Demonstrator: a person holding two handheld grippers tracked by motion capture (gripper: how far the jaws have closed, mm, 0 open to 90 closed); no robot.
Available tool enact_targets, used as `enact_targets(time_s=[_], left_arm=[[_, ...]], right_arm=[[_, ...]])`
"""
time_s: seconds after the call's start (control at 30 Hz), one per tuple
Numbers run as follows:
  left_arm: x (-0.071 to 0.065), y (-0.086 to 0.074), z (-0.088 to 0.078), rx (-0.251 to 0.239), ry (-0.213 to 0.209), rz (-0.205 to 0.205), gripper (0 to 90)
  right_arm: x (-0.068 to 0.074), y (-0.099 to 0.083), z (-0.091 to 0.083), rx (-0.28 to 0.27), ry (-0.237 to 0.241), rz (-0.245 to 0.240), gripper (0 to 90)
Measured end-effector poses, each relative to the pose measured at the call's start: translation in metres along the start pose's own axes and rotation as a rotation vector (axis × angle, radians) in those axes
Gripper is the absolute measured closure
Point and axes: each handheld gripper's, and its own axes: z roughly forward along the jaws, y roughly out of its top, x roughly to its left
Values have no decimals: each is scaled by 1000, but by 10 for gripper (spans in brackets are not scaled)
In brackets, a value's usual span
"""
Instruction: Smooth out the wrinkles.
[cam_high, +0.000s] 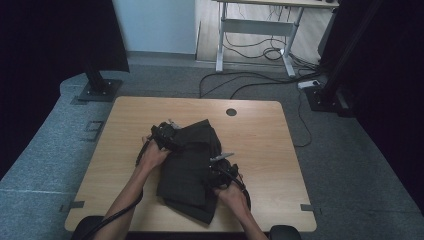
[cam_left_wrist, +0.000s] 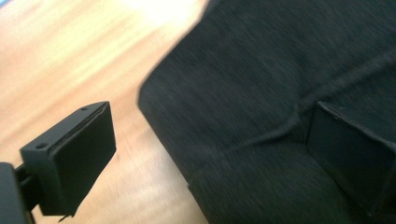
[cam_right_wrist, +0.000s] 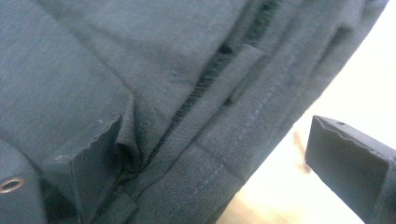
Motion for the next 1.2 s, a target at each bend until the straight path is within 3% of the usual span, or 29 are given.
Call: enact_targets(time_s=[0.23,0.3,0.37,0.4,0.47,0.57,0.7,0.8,0.87,1.03,1.1,1.2], left_arm=[[-12,-25,-15,-14,-43,7,37],[-16,-27,-18,-14,-49,14,37],[-18,-24,-23,-16,-41,59,41],[-17,-21,-26,-25,-40,67,48],[-10,-12,-32,-61,-67,29,40],[5,4,-32,-81,-37,-13,45],[23,16,-13,-20,48,-30,43],[31,13,6,49,106,-23,34],[31,8,13,59,87,-38,21],[29,-4,12,38,67,-56,58],[30,-10,10,35,54,-65,59],[34,-21,5,30,24,-94,58]], right_arm=[[-47,11,1,-16,-86,52,72],[-57,13,2,-23,-86,71,74],[-64,15,2,-14,-57,88,86],[-65,16,0,-10,-48,89,96],[-65,18,-11,-24,-62,77,132],[-64,23,-36,-79,-74,75,132],[-52,22,-67,-128,-58,60,131],[-39,13,-76,-132,-37,49,129],[-32,5,-72,-105,-17,42,118],[-26,-12,-36,19,-41,52,93],[-31,-15,-27,33,-41,63,43],[-40,-16,-22,34,-75,81,41]])
